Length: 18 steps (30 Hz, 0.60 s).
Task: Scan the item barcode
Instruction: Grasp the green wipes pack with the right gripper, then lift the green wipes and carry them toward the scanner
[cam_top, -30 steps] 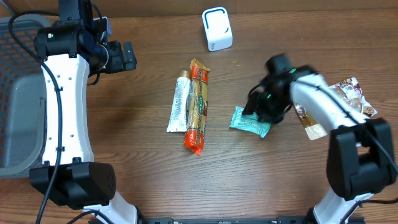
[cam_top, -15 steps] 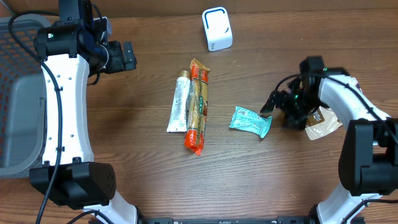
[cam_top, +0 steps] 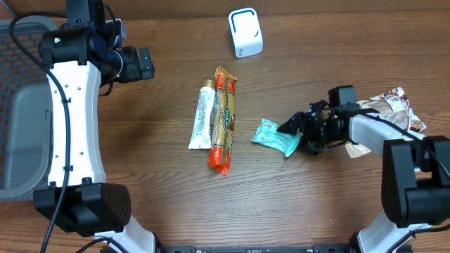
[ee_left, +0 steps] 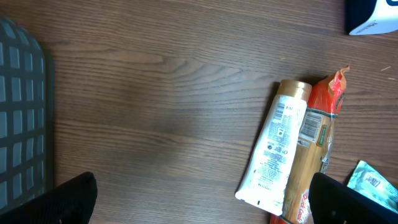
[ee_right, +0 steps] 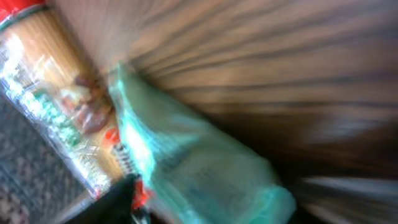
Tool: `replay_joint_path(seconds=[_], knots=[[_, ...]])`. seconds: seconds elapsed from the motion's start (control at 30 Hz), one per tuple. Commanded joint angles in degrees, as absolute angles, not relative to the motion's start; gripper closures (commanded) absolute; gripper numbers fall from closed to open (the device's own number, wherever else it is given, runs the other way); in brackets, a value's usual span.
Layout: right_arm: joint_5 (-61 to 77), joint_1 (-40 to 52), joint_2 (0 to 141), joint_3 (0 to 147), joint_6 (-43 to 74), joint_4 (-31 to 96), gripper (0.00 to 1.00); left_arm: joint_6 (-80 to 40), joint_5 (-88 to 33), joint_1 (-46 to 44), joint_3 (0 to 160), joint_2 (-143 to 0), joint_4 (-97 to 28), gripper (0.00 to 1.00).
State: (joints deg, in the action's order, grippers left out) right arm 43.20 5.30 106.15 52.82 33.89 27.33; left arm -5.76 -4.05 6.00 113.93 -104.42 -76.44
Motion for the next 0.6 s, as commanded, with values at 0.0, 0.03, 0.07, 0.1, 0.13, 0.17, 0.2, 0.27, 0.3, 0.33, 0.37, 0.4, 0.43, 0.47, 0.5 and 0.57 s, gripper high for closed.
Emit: replay_joint_path(seconds=[0.0, 0.03, 0.07, 0.1, 0.13, 0.17, 0.2, 0.27, 0.3, 0.33, 0.37, 0.4, 0.43, 0.47, 0.5, 0.57], knots=[[40.4, 5.7, 108.0, 50.8, 36.0, 26.2, 0.67, -4.9, -4.1, 5.5, 114.6, -104.2, -76.3, 0.0], [40.4, 5.7, 108.0, 50.9, 36.1, 25.6, 0.74, -4.9, -4.1, 5.5, 114.6, -104.2, -76.3, 0.0], [40.7, 5.7, 108.0, 51.0, 36.0, 24.6, 0.81, -4.9, -4.1, 5.5, 114.6, -104.2, -76.3, 0.0], [40.8, 5.7, 108.0, 51.2, 36.0, 24.0, 0.85, -4.9, -4.1, 5.5, 114.6, -104.2, -76.3, 0.0], [40.9, 5.7, 108.0, 51.5, 35.9, 23.4, 0.88, -4.9, -4.1, 5.5, 114.6, -104.2, -76.3, 0.01], [41.2, 5.7, 108.0, 51.8, 35.5, 23.1, 0.91, -4.9, -4.1, 5.5, 114.6, -104.2, -76.3, 0.01], [41.4, 5.6, 108.0, 52.5, 34.3, 23.0, 0.94, -4.9, -4.1, 5.5, 114.6, -104.2, -76.3, 0.0], [42.3, 5.6, 107.9, 54.2, 31.4, 23.6, 0.96, -4.9, -4.1, 5.5, 114.6, -104.2, -76.3, 0.0], [42.9, 5.6, 107.8, 55.1, 29.8, 24.1, 0.96, -4.9, -4.1, 5.5, 114.6, -104.2, -76.3, 0.0], [43.7, 5.6, 107.5, 56.4, 27.8, 25.0, 0.96, -4.9, -4.1, 5.5, 114.6, -104.2, -76.3, 0.0], [44.0, 5.6, 107.1, 58.0, 25.6, 26.6, 0.96, -4.9, -4.1, 5.5, 114.6, -104.2, -76.3, 0.0], [44.1, 5.6, 106.7, 59.5, 23.6, 28.4, 0.96, -4.9, -4.1, 5.5, 114.6, -104.2, -76.3, 0.01], [44.1, 5.6, 106.2, 61.6, 21.0, 31.1, 0.96, -4.9, -4.1, 5.5, 114.6, -104.2, -76.3, 0.01], [44.4, 5.6, 105.8, 63.8, 17.9, 34.0, 0.96, -4.9, -4.1, 5.5, 114.6, -104.2, -76.3, 0.0], [44.8, 5.6, 105.3, 66.3, 14.6, 37.2, 0.96, -4.9, -4.1, 5.5, 114.6, -104.2, -76.3, 0.0], [45.1, 5.6, 104.4, 71.3, 9.2, 43.7, 0.96, -4.9, -4.0, 5.5, 114.6, -104.2, -76.3, 0.01]])
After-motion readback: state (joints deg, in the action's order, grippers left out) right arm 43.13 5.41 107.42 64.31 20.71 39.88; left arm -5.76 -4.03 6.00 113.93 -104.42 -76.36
